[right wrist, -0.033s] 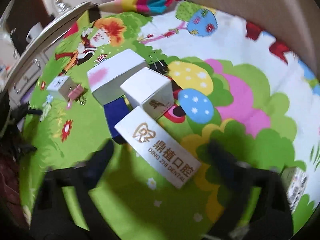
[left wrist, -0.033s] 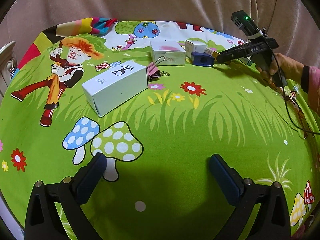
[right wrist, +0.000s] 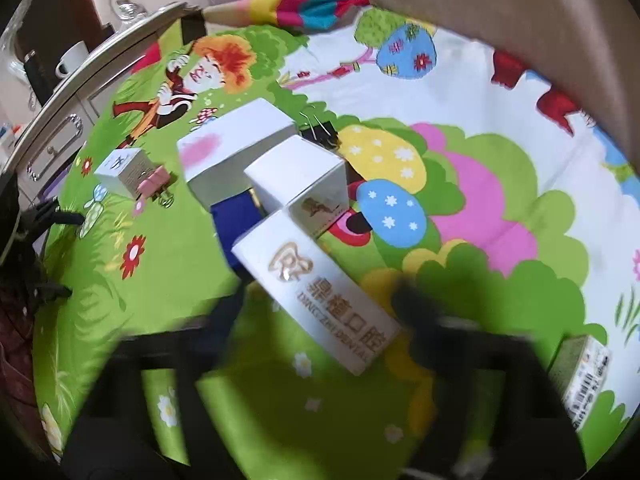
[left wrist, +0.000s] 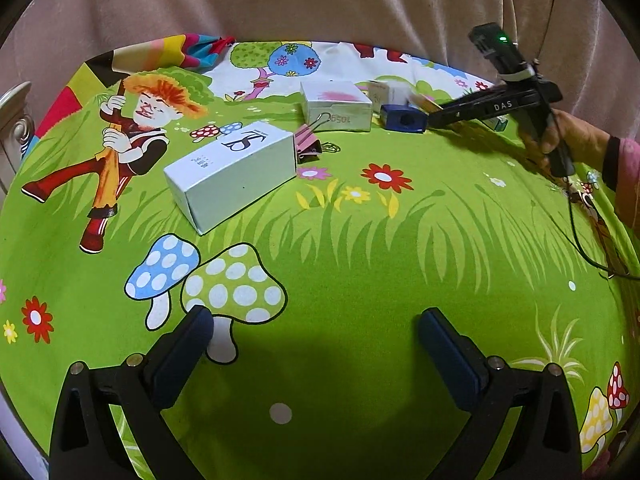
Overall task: Organize rigid objects
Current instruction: 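Grasp the white DING ZHI DENTAL box with the right gripper while the left grasps the white S-logo box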
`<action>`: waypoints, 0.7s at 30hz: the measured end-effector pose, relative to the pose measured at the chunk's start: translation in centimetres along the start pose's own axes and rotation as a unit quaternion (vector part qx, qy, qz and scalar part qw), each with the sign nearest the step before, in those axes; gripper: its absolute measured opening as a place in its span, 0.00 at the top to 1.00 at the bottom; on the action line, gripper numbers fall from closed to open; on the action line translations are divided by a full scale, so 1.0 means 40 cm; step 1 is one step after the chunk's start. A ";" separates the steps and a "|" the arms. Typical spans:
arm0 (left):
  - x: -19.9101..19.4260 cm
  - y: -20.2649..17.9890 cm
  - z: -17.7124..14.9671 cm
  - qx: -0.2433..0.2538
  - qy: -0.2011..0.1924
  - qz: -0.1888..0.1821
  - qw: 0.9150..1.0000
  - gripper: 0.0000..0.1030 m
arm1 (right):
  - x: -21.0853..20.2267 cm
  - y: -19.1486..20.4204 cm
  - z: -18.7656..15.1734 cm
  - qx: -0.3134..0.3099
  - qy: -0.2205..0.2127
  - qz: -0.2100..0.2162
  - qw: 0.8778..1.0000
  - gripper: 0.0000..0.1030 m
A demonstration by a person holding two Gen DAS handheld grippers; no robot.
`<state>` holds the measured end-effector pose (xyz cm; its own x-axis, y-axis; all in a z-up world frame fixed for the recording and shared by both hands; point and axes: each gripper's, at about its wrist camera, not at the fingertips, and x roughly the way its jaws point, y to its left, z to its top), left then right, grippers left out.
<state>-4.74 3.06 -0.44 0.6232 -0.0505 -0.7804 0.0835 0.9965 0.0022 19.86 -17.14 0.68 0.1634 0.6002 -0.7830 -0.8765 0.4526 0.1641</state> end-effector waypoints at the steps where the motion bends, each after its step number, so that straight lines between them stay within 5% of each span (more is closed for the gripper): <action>1: 0.000 0.001 0.000 0.000 0.000 0.000 1.000 0.00 | -0.002 -0.006 0.000 0.010 0.003 0.010 1.000 0.67; 6: 0.001 0.002 0.000 0.000 0.000 0.000 1.000 0.00 | -0.068 0.092 -0.106 -0.006 0.011 -0.008 1.000 0.66; 11: 0.009 0.008 0.014 0.003 0.014 -0.003 1.000 0.00 | -0.097 0.156 -0.164 0.026 0.000 -0.068 0.997 0.64; 17: 0.055 0.098 0.111 0.012 0.056 0.028 0.998 0.00 | -0.082 0.184 -0.163 0.044 -0.025 -0.086 0.995 0.43; 21: 0.116 0.162 0.190 0.058 0.054 -0.002 0.997 0.00 | -0.066 0.219 -0.154 0.012 -0.013 -0.107 0.994 0.33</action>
<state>4.62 8.79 0.70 0.5365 -0.0416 -0.8429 0.1789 0.9817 0.0654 8.97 -18.80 0.49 0.3569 0.5047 -0.7861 -0.8089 0.5879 0.0102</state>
